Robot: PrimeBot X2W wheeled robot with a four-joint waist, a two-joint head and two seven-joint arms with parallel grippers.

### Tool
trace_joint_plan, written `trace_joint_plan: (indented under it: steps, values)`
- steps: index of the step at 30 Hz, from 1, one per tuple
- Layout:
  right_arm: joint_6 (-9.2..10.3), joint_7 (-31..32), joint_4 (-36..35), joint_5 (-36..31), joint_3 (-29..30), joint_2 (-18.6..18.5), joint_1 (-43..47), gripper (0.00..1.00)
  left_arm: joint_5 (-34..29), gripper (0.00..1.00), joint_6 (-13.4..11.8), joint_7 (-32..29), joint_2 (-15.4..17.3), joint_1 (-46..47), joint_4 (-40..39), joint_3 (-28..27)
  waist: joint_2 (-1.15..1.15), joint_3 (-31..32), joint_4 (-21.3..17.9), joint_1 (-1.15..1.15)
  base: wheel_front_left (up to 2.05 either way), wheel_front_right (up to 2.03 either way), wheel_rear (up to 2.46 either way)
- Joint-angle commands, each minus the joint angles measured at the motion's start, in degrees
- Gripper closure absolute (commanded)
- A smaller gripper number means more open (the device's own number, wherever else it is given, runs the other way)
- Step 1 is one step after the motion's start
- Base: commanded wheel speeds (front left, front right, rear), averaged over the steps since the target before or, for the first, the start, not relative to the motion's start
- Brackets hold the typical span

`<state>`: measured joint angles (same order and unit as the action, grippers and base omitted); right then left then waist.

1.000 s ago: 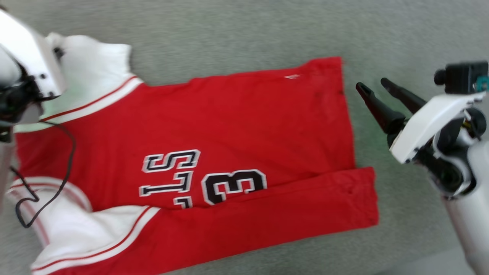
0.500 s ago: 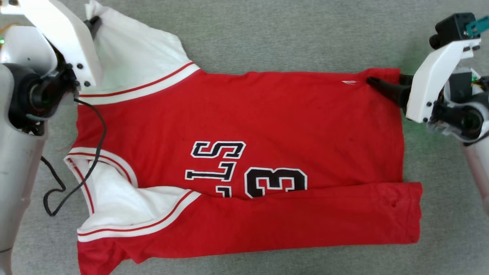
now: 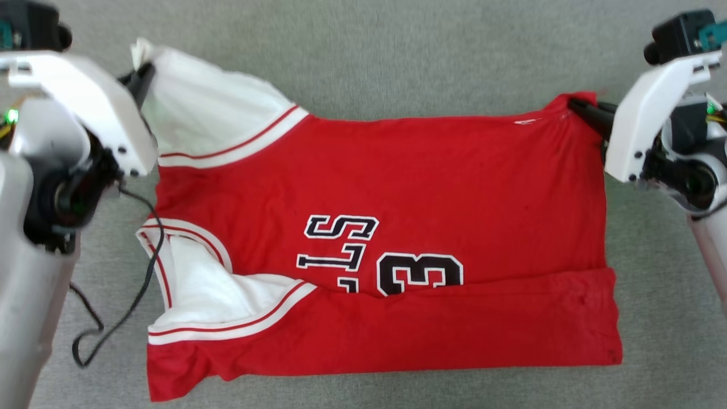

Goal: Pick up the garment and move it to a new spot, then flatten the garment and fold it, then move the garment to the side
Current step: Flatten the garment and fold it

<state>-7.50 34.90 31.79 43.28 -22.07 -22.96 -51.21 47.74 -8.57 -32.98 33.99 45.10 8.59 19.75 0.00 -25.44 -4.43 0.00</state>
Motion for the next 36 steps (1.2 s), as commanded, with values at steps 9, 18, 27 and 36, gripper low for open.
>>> trace_joint_plan:
  steps: [9,18,27,36]
  values:
    - [0.02,-7.85,-9.51,-1.13,3.84,-0.75,17.82,1.00,6.45,1.00,-3.13,9.42,0.44,-24.26,-7.15,-8.13,0.00,11.43,-0.36,0.00,0.00,0.00,0.00]
    - [0.02,-12.66,-9.53,-1.87,8.58,2.91,36.48,0.59,11.89,1.00,-3.82,13.29,-5.70,-45.16,-4.37,-7.87,0.00,14.57,-0.99,0.00,0.00,0.00,0.00]
    - [0.02,-20.58,-10.91,-3.76,10.13,4.50,41.85,0.00,6.42,0.00,-4.00,24.21,-9.53,-44.32,-0.96,-7.05,0.00,17.30,-1.45,0.00,0.00,0.00,0.00]
    - [0.02,-15.82,-22.29,-5.93,15.84,1.10,44.48,0.00,-4.29,0.00,-6.11,36.15,-9.89,-41.80,-7.55,-4.89,0.00,20.68,-1.83,0.00,0.00,0.00,0.00]
